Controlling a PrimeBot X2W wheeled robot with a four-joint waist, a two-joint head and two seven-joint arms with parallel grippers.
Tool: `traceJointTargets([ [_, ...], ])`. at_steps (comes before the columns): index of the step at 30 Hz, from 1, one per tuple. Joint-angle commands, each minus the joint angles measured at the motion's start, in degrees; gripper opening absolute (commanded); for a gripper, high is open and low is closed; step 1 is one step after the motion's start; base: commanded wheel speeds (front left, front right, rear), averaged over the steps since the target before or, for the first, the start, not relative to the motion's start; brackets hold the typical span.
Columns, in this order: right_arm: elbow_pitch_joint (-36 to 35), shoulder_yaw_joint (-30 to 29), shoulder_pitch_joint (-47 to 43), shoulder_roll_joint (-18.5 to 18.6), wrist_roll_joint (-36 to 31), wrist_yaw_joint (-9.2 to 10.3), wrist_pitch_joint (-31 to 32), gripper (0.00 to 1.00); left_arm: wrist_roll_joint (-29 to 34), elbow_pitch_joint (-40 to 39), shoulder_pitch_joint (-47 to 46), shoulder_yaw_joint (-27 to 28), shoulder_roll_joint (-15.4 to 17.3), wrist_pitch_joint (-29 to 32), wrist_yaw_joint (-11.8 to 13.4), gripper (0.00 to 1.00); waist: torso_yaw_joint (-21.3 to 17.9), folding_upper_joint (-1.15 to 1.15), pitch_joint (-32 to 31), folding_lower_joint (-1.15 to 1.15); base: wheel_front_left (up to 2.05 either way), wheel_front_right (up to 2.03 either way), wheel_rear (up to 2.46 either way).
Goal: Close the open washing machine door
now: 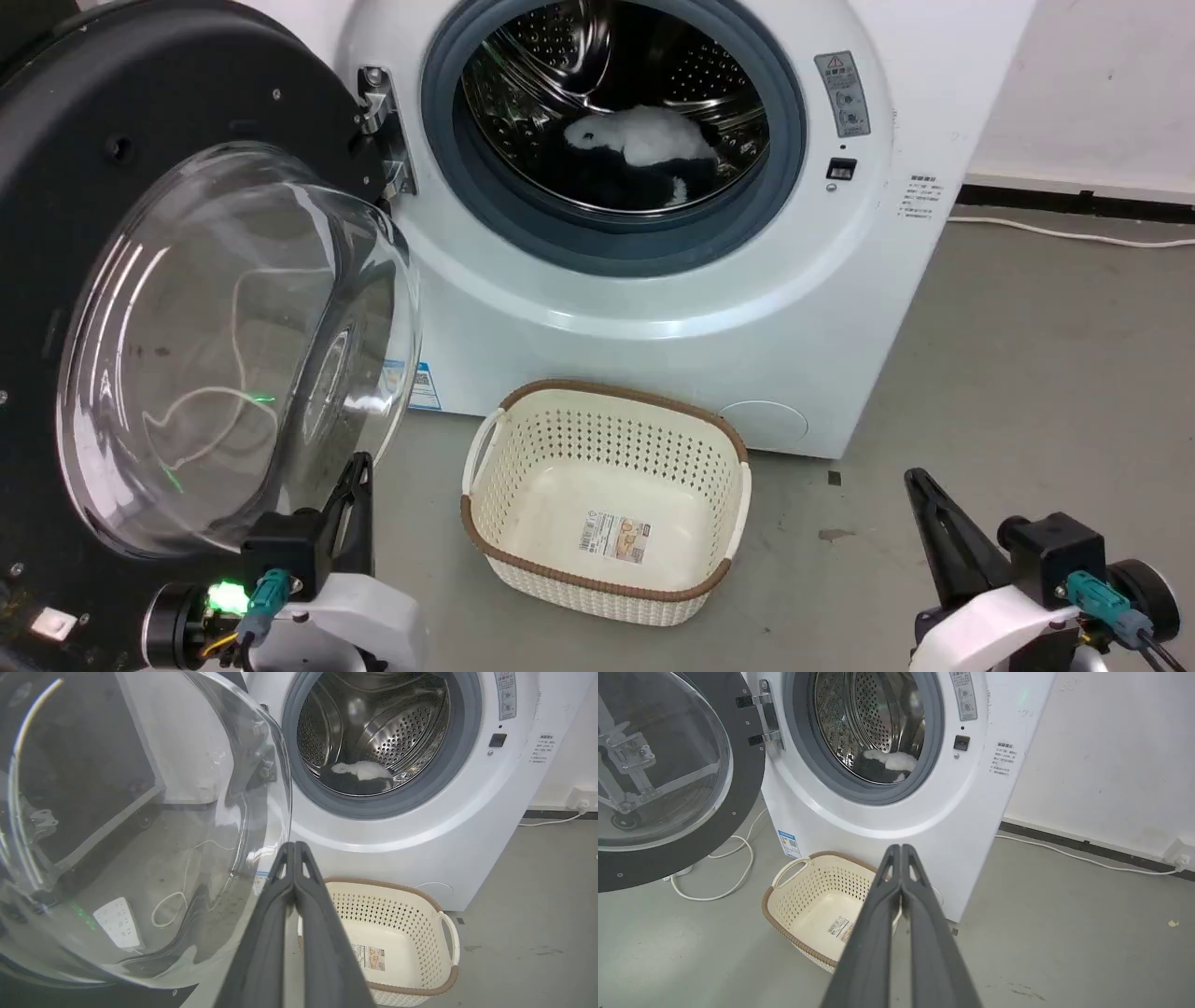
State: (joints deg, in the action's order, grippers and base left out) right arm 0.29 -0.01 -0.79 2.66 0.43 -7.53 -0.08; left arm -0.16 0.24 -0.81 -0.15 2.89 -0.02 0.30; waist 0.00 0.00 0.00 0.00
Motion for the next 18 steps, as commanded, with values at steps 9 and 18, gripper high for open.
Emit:
traceJointTargets([
  [9,-0.29,0.01,0.79,0.21,-0.43,0.04,0.08,0.0,0.16,-0.24,0.81,0.15,-0.02,0.02,-0.3,0.0,0.0,0.0,0.0,0.0,0.0,0.0,0.0],
  [18,-0.29,0.01,0.79,0.21,-0.43,0.04,0.08,0.0,0.16,-0.24,0.81,0.15,-0.02,0.02,-0.3,0.0,0.0,0.0,0.0,0.0,0.0,0.0,0.0],
])
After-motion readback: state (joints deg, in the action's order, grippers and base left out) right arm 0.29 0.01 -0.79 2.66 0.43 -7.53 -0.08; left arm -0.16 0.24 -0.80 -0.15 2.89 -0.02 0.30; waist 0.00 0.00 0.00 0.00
